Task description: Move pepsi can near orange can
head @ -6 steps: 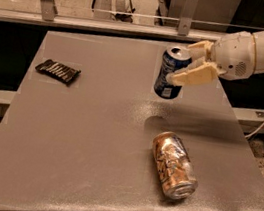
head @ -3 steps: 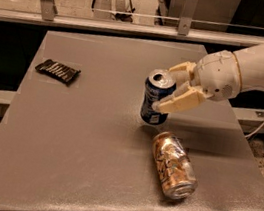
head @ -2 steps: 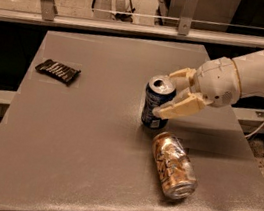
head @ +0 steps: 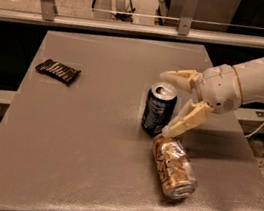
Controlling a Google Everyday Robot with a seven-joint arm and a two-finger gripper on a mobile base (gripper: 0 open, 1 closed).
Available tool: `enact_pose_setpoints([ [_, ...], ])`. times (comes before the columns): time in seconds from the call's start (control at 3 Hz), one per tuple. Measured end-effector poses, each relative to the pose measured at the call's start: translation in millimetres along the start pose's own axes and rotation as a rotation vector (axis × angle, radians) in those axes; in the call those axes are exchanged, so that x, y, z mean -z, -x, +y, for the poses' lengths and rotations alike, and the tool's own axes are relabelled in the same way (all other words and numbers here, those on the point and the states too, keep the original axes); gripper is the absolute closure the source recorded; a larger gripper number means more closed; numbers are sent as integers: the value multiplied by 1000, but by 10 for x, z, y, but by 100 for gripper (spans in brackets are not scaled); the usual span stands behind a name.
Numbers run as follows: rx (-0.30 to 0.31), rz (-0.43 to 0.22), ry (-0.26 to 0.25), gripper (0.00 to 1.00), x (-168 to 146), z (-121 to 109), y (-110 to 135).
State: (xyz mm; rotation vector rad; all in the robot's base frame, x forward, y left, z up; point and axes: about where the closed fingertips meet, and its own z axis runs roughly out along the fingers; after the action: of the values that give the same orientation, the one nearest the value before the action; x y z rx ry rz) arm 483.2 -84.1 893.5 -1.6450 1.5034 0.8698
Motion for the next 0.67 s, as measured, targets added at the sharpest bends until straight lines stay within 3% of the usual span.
enact_pose_setpoints([
  [0.33, -4, 5, -4, 0, 17, 2, -35],
  [0.67, -38, -24, -94, 0, 421, -210, -280],
])
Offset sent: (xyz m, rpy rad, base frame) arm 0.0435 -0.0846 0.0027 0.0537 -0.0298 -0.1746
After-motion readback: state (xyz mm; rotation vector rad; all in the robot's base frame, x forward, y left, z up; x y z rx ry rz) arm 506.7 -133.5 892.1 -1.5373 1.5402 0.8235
